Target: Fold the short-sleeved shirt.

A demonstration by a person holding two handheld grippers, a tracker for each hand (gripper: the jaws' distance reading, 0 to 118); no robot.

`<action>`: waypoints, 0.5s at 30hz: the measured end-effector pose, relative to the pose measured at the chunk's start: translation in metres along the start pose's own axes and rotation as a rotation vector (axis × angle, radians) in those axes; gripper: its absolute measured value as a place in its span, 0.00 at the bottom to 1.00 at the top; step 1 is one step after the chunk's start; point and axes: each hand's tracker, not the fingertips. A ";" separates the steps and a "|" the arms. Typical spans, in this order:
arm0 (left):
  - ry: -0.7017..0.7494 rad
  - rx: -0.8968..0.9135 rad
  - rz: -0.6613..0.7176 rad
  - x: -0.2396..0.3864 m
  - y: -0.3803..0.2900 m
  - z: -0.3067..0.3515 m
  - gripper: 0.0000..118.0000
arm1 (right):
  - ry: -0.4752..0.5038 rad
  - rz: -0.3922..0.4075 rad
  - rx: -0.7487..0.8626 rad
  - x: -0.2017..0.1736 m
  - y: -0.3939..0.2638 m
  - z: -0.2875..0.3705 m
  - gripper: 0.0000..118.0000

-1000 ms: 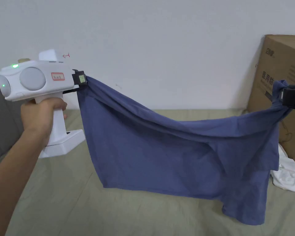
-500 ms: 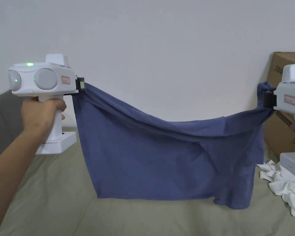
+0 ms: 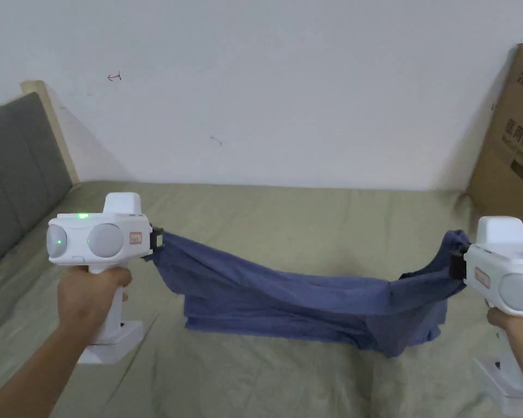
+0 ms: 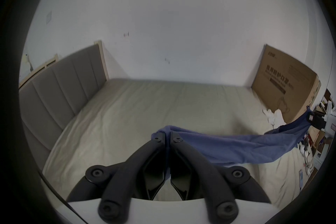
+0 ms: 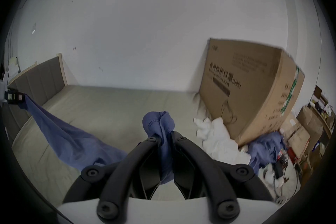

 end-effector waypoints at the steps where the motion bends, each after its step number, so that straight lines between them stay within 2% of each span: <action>1: -0.001 -0.020 0.001 -0.001 -0.014 -0.002 0.01 | 0.001 -0.007 -0.020 -0.002 -0.013 0.008 0.07; 8: -0.003 -0.152 0.043 -0.022 -0.123 0.010 0.01 | 0.034 -0.044 -0.122 0.007 -0.116 0.040 0.07; 15: 0.011 -0.253 0.062 -0.043 -0.224 0.063 0.01 | 0.054 -0.064 -0.188 -0.002 -0.179 0.133 0.07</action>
